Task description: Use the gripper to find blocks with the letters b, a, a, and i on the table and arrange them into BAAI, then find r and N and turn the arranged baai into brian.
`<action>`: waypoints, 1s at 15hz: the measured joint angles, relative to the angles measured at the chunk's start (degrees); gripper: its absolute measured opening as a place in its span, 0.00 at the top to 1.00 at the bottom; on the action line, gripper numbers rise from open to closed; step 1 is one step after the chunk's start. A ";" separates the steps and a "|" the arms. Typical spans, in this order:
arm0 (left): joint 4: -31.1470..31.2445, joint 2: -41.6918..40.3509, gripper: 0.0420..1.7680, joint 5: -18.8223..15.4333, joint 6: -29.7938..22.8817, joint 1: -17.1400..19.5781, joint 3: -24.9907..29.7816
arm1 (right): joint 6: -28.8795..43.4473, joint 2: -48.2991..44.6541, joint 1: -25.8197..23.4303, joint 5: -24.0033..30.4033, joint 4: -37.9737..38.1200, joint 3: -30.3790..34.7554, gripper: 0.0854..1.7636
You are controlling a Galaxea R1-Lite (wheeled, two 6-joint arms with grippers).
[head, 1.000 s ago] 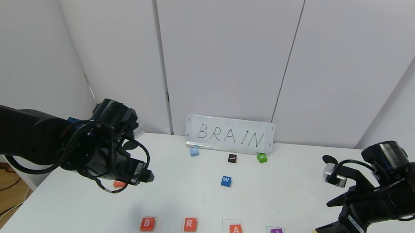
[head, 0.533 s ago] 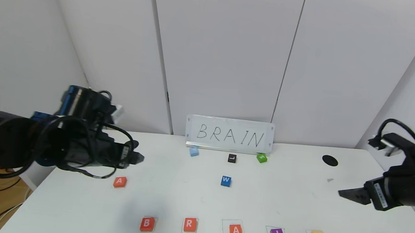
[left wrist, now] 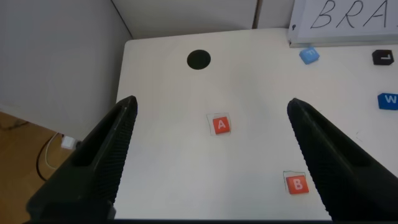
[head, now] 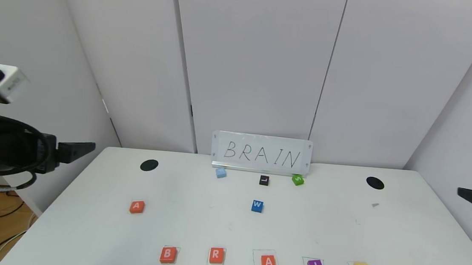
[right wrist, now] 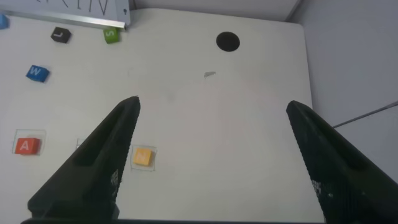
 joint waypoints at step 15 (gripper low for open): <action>22.95 -50.36 0.03 -12.14 0.33 -0.21 3.06 | -0.15 -46.95 8.72 12.97 26.09 -1.52 0.04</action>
